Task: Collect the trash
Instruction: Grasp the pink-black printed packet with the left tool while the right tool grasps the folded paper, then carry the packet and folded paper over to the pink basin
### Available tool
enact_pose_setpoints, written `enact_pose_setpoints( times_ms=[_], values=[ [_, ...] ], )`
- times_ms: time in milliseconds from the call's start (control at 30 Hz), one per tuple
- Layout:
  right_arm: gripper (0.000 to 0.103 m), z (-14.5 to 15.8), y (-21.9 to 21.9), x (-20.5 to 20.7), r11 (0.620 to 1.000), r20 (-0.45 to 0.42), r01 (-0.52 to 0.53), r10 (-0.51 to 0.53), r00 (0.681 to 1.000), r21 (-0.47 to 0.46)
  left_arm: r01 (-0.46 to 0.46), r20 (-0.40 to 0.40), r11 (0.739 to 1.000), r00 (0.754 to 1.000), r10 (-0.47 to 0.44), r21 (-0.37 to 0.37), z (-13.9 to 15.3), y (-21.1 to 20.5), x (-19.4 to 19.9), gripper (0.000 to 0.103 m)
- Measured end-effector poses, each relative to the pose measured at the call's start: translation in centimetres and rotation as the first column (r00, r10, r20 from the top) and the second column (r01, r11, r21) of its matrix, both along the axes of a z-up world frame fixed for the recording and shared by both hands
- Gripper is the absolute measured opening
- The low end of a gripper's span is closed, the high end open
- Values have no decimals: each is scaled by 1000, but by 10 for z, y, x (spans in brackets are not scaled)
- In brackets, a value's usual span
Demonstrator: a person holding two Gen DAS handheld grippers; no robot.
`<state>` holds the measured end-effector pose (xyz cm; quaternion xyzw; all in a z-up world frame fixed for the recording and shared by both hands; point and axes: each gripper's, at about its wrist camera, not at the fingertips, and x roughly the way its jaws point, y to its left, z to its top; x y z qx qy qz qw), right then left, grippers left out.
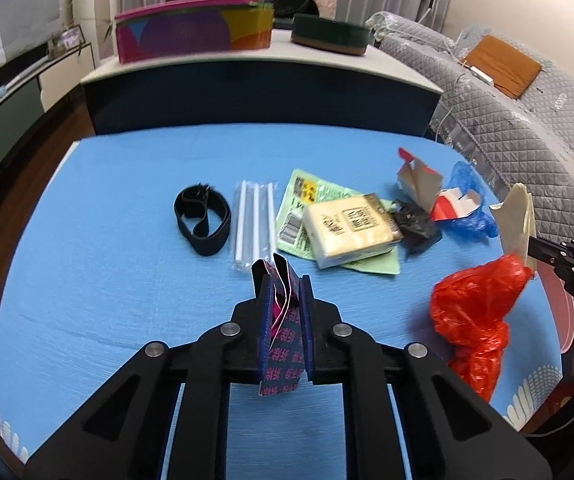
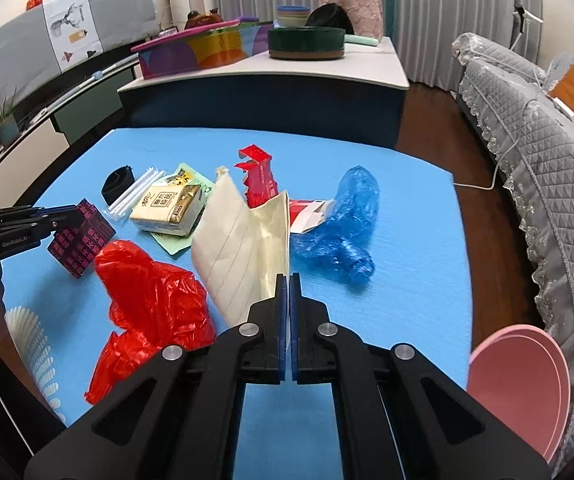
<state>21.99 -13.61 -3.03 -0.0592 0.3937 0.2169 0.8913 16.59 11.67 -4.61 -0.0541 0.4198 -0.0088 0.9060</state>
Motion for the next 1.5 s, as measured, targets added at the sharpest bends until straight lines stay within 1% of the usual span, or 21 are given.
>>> enact_pose_setpoints(
  times_ms=[333,600,767,1033,1200,1500],
  values=[
    [2,17,-25,-24,997,42,67,-69,997,30,7,89,999,996,-10,35,24,-20,-12,12],
    [2,27,-41,-37,992,68,112,-115,991,52,21,194,999,981,-28,39,48,-42,-21,12],
    [2,32,-53,-42,988,83,144,-149,985,60,45,237,998,970,-54,41,59,-59,-22,12],
    [2,35,-74,-43,978,91,196,-202,975,75,88,272,995,958,-94,35,70,-87,-20,12],
    [2,36,-84,-43,971,96,225,-232,968,80,130,288,991,948,-136,39,75,-110,-19,12],
    [2,35,-107,-45,957,104,278,-285,953,78,191,296,981,935,-194,41,77,-142,-11,12]
  ],
)
